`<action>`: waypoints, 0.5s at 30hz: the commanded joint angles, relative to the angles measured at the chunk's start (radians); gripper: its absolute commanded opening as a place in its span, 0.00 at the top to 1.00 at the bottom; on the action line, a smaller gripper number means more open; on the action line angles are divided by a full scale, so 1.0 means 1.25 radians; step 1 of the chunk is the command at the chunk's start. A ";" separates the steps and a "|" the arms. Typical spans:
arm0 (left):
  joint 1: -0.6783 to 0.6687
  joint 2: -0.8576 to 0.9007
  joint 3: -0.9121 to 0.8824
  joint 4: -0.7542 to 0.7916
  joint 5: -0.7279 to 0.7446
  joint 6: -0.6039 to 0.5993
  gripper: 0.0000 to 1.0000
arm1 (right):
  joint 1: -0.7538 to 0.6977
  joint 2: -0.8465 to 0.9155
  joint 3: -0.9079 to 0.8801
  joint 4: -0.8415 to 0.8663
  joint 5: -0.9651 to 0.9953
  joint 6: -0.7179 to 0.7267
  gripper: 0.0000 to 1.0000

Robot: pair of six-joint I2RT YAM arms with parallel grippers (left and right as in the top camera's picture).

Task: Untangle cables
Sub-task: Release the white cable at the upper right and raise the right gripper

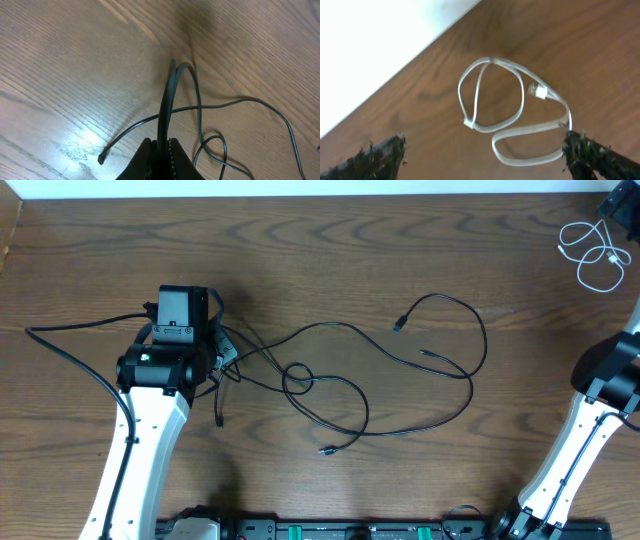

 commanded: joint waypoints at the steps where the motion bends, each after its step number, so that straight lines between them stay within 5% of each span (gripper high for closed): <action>1: 0.004 0.003 0.006 0.000 -0.004 -0.004 0.92 | 0.003 -0.023 0.016 -0.067 -0.013 -0.025 0.01; 6: 0.004 0.003 0.006 0.001 -0.004 -0.004 0.92 | 0.010 -0.020 -0.071 -0.067 -0.009 -0.010 0.06; 15: 0.004 0.003 0.006 0.001 -0.004 -0.004 0.92 | 0.035 -0.020 -0.308 0.229 -0.006 0.005 0.22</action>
